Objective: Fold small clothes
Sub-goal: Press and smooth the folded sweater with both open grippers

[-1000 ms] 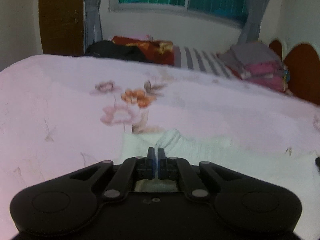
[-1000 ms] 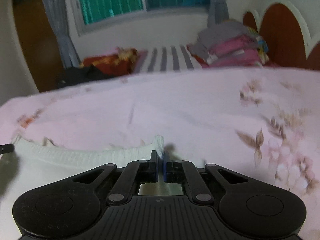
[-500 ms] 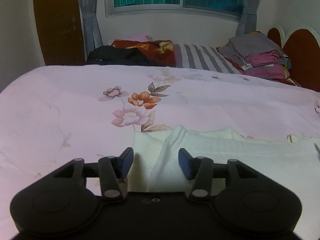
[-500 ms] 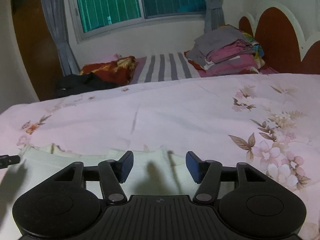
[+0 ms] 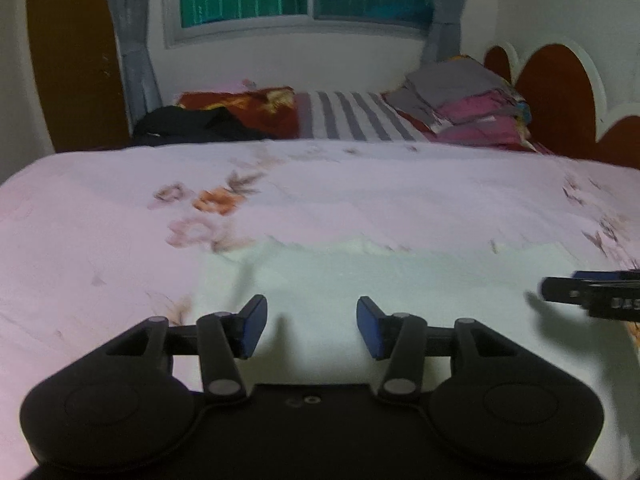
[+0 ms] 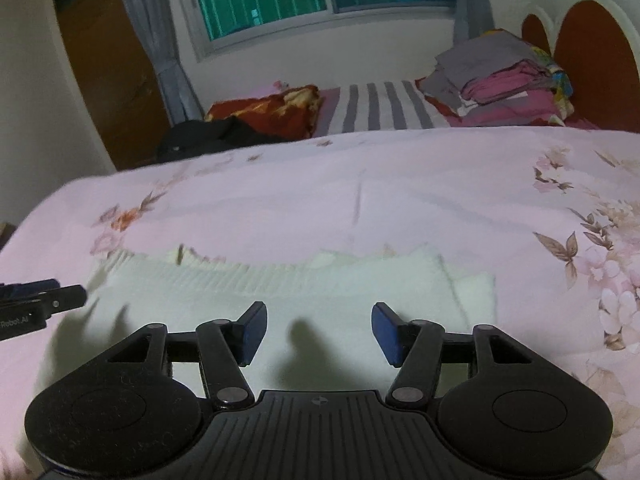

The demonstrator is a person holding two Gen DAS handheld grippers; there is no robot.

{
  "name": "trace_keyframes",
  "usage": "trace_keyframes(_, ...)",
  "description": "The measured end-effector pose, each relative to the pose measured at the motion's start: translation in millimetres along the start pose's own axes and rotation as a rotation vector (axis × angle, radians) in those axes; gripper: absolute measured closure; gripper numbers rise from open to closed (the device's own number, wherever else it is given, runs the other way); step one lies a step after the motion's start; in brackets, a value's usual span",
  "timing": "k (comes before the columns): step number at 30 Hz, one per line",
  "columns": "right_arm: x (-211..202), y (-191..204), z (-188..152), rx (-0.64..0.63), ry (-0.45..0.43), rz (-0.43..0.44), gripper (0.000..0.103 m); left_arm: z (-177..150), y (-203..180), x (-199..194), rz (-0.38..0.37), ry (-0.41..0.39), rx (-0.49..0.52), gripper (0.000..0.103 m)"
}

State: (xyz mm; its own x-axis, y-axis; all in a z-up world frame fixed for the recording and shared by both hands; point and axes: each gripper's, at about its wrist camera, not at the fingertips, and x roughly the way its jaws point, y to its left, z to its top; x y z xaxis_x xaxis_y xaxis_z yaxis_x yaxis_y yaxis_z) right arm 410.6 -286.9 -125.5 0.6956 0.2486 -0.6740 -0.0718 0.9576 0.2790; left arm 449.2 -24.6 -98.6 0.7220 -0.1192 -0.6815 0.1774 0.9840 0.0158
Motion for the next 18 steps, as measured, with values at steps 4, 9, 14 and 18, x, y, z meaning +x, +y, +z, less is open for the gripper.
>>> trace_keyframes(4, 4.0, 14.2, -12.7, -0.022, 0.018, 0.011, 0.046, -10.8, -12.5, 8.7, -0.018, 0.042, -0.003, 0.055)
trace_keyframes(9, 7.9, 28.8, -25.2, -0.069, 0.046, 0.030, 0.069, -21.8, -13.4, 23.4, 0.009, 0.076, 0.001, 0.053)
trace_keyframes(14, 8.1, 21.5, -34.2, -0.114, 0.055, -0.020, 0.069, -28.7, 0.9, 19.7, 0.041, 0.066, 0.015, 0.053)
trace_keyframes(18, 0.3, -3.2, -42.4, -0.118, 0.034, -0.084, 0.069, -33.8, 14.0, 12.4, 0.061, 0.058, 0.025, 0.052)
